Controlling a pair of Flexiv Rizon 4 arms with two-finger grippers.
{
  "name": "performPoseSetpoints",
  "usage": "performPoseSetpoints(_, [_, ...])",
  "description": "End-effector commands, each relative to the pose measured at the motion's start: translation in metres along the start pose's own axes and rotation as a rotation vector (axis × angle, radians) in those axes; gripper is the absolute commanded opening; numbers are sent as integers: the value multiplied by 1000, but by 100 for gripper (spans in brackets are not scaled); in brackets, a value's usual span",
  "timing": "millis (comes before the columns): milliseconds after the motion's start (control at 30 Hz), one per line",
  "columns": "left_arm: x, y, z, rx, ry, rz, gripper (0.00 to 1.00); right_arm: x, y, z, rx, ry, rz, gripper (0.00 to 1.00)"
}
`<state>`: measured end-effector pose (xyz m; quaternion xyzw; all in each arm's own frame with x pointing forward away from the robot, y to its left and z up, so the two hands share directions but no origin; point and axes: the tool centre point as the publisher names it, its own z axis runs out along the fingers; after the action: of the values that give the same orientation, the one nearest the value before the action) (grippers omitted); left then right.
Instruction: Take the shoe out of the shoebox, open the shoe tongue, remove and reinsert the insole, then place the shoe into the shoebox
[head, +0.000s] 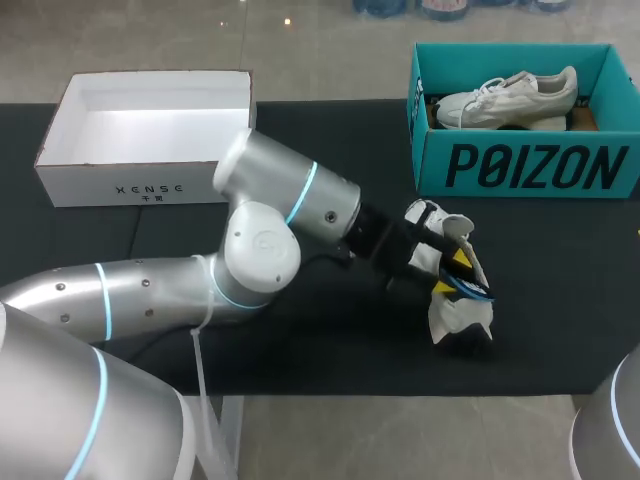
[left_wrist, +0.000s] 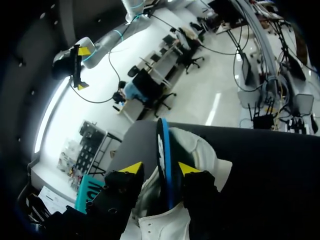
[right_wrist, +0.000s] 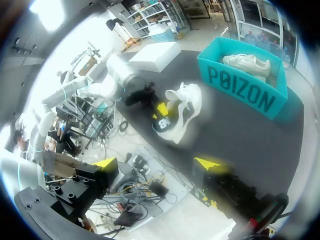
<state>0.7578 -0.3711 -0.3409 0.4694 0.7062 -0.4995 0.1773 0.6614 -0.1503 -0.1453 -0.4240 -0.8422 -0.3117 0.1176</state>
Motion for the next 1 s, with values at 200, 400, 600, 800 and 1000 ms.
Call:
performPoseSetpoints(200, [1, 7, 11, 16, 7, -8, 0, 0, 0, 0, 3, -1, 1, 100])
performPoseSetpoints(400, [-1, 14, 11, 10, 31, 4, 0, 0, 0, 0, 3, -1, 1, 100])
performPoseSetpoints(600, [-3, 25, 7, -14, 68, 26, 0, 0, 0, 0, 3, -1, 1, 100])
performPoseSetpoints(800, [4, 37, 9, -37, 67, 11, 0, 0, 0, 0, 3, -1, 1, 100])
performPoseSetpoints(1000, [17, 30, 16, -27, 81, -8, 21, 0, 0, 0, 3, -1, 1, 100])
